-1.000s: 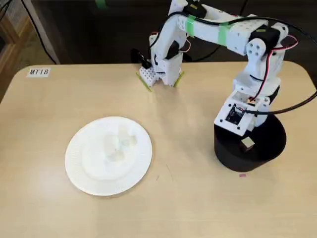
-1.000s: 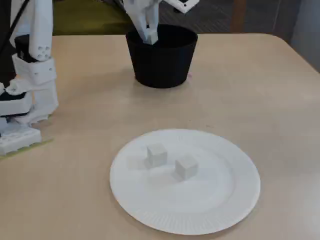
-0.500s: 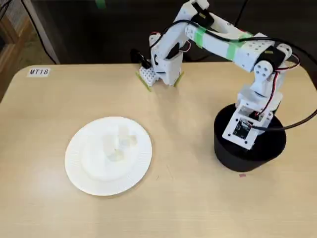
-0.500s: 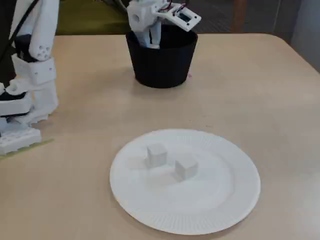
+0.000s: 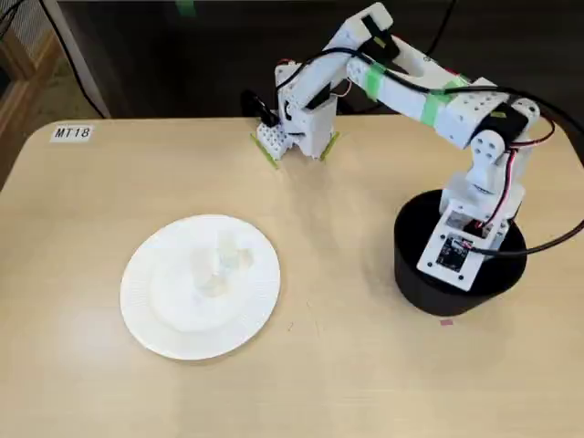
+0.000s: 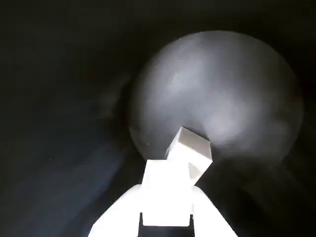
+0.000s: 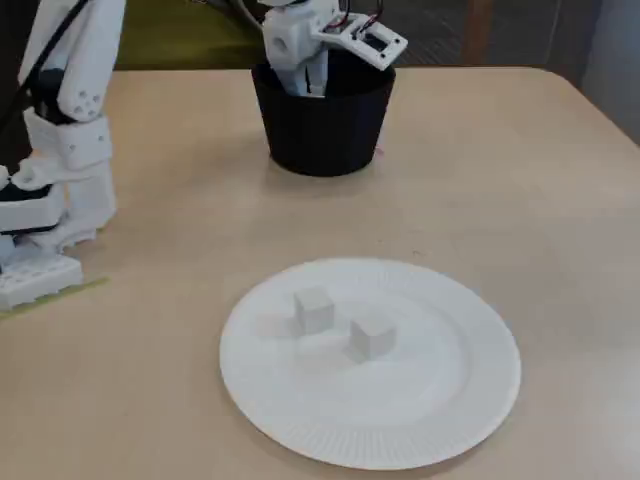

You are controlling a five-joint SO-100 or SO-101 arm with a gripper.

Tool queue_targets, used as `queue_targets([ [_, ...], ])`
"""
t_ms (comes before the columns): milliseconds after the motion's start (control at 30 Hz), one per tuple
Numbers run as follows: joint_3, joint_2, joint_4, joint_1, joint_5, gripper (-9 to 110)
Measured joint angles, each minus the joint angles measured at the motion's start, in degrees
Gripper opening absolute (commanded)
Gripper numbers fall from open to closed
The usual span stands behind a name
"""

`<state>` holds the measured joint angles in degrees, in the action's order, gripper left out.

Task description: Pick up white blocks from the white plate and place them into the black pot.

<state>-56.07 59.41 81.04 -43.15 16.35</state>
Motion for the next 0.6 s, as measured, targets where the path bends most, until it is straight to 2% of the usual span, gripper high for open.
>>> queue_targets([
  [133, -0.1, -0.2, 1.2, 0.8, 0.5, 21],
  [167, -0.1, -0.2, 1.5, 1.2, 0.5, 18],
  [267, -0.1, 0.1, 2.4, 2.7, 0.4, -2],
  [600, -0.1, 16.0, 5.4, 13.4, -0.4, -2],
])
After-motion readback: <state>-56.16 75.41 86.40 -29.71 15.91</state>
